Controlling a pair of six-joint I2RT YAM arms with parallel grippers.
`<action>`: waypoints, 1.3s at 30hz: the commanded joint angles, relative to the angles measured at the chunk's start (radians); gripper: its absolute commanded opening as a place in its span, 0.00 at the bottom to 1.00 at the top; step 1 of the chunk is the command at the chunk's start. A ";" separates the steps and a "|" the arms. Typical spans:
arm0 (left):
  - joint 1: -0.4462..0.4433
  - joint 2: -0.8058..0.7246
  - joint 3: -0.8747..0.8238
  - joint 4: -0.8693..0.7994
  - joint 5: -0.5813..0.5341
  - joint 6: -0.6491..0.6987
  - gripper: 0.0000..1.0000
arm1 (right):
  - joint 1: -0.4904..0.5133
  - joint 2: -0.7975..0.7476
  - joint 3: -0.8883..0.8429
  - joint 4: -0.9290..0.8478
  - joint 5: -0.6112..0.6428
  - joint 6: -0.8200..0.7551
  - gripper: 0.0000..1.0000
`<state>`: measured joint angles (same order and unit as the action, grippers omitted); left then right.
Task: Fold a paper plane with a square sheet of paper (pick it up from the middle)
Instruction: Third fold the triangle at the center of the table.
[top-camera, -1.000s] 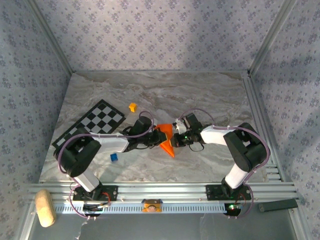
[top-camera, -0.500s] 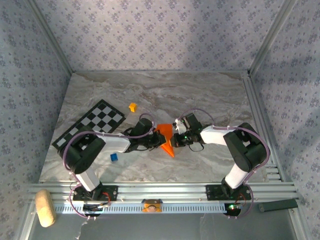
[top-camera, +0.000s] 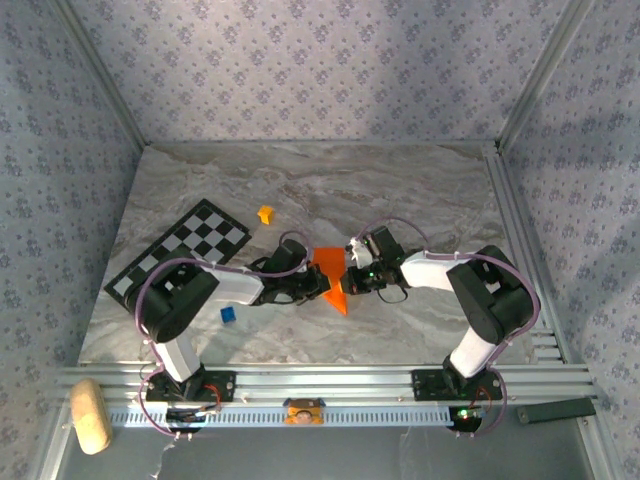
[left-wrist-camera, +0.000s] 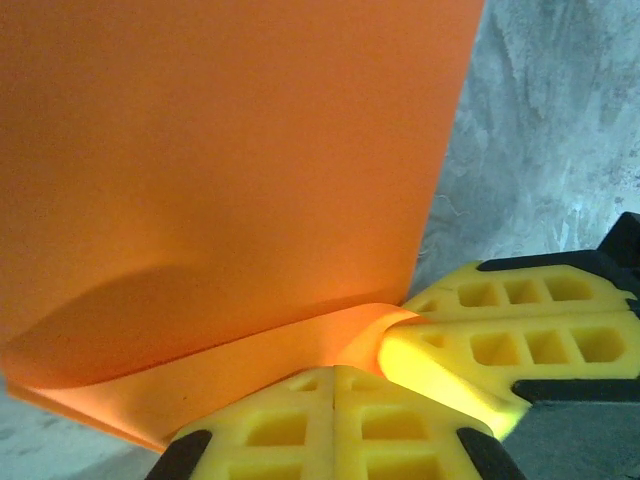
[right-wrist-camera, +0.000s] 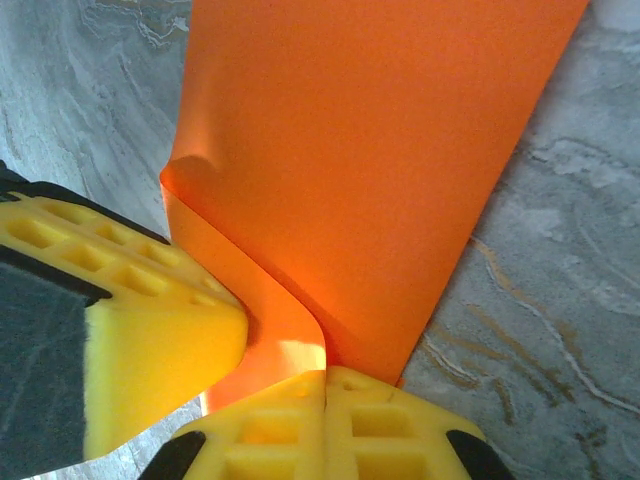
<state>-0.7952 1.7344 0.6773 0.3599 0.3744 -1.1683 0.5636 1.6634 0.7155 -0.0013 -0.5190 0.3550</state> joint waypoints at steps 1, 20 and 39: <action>-0.012 0.025 0.000 -0.035 -0.019 0.025 0.00 | 0.009 0.015 -0.002 -0.040 0.033 0.013 0.00; -0.023 0.037 0.010 -0.107 -0.042 0.061 0.00 | -0.051 -0.195 0.023 -0.156 -0.085 0.085 0.34; -0.023 0.038 0.016 -0.117 -0.041 0.064 0.00 | 0.081 -0.029 0.090 -0.242 -0.152 0.087 0.04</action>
<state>-0.8082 1.7443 0.6930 0.3244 0.3550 -1.1263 0.6392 1.6104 0.7780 -0.1959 -0.6804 0.4553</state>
